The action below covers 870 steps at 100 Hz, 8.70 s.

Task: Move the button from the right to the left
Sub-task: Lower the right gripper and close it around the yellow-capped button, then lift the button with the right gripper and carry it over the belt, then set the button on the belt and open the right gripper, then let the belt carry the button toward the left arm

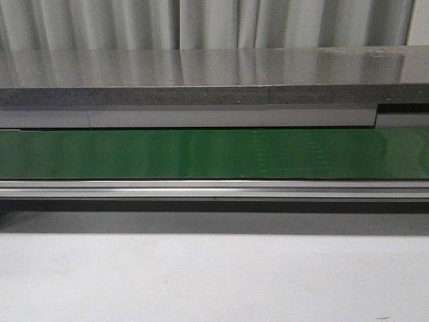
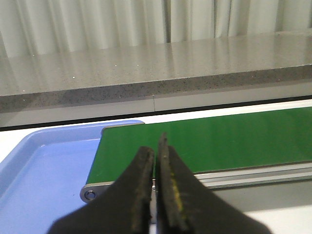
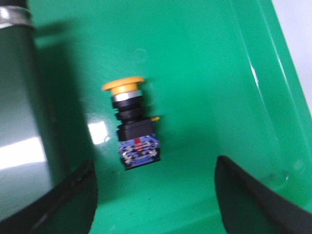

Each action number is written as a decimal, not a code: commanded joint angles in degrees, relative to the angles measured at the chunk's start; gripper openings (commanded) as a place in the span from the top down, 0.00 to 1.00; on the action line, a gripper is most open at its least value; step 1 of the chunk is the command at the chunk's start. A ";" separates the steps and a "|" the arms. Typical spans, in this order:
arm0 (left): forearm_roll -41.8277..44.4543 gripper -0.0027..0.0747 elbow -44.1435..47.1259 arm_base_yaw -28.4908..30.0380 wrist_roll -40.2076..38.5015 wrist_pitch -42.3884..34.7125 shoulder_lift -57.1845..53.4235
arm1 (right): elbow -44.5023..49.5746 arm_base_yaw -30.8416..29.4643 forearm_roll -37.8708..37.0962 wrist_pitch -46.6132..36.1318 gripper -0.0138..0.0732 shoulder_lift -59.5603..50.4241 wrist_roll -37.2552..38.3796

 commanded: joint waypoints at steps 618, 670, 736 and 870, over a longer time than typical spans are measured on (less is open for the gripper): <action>-0.47 0.96 2.26 -0.29 -0.20 -4.63 -2.00 | 45.60 18.33 15.33 -23.51 0.92 -83.21 -14.08; -0.47 0.96 2.26 -0.29 -0.20 -4.63 -2.00 | 45.60 18.33 15.33 -23.51 0.92 -83.21 -14.08; -5.03 0.96 -24.54 -0.29 -0.30 16.65 16.96 | 45.60 18.33 15.33 -23.51 0.92 -83.21 -14.08; -14.76 0.09 -51.71 -1.52 -0.30 30.14 59.79 | 45.60 18.33 15.33 -23.51 0.92 -83.21 -14.08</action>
